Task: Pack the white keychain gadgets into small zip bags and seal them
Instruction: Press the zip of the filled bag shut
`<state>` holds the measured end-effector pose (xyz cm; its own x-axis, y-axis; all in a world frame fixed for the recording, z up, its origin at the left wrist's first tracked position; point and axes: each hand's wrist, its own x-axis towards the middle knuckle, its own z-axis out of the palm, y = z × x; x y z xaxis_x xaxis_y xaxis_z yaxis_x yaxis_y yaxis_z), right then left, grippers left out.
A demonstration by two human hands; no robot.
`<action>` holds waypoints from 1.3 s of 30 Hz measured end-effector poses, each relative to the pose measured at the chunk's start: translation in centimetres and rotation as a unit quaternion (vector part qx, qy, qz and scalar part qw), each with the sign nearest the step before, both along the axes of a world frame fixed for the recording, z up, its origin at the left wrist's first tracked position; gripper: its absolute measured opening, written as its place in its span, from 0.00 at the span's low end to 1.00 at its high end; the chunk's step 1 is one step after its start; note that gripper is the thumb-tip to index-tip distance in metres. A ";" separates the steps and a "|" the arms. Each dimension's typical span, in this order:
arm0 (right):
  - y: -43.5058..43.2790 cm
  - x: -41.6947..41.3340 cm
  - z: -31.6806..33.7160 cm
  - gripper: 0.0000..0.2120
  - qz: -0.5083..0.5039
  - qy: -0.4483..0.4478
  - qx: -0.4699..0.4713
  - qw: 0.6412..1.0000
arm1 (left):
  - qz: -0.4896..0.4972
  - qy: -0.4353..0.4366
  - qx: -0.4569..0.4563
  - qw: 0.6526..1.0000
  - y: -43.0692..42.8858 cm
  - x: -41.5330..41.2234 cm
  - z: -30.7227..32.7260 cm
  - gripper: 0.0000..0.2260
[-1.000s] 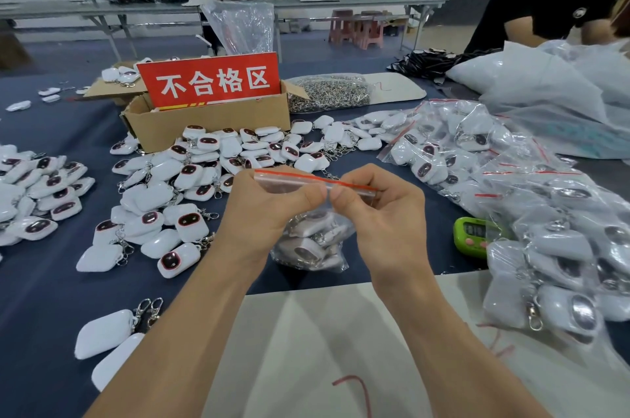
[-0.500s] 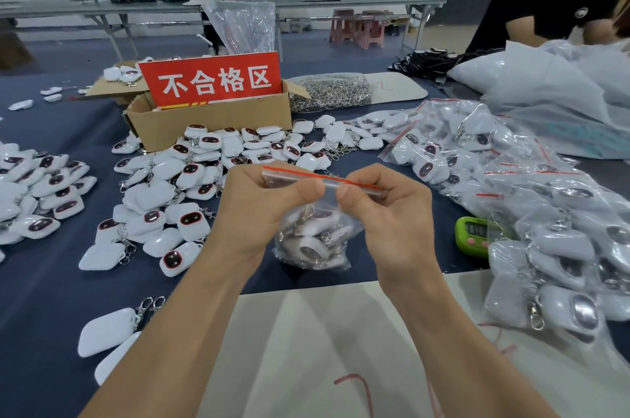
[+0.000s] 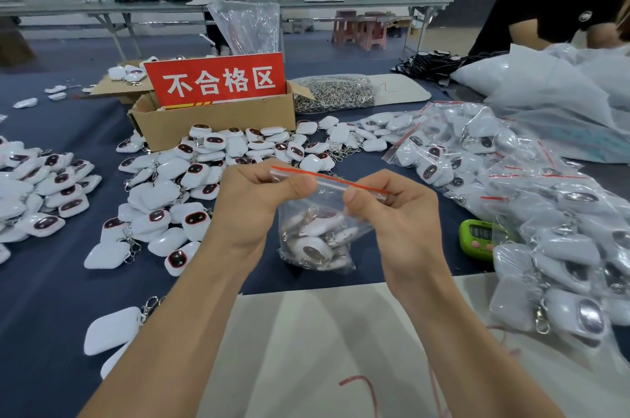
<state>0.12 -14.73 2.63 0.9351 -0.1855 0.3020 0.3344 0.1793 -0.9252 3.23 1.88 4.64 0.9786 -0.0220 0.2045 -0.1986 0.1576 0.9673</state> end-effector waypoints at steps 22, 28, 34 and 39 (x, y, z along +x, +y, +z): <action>-1.8 0.7 -0.6 0.12 -0.043 0.009 -0.024 0.999 | 0.034 0.044 -0.045 0.997 0.8 0.6 0.1 0.07; -2.2 0.8 0.0 0.08 0.016 0.029 -0.047 0.998 | 0.092 0.030 -0.065 0.993 0.1 0.5 0.3 0.08; -4.6 -0.3 1.2 0.12 -0.034 0.047 -0.068 0.996 | 0.124 -0.014 0.062 0.990 -1.4 -0.7 0.7 0.04; -7.9 -3.9 3.4 0.11 -0.035 0.052 -0.088 0.994 | 0.119 -0.089 0.155 0.977 -3.6 -1.1 2.4 0.10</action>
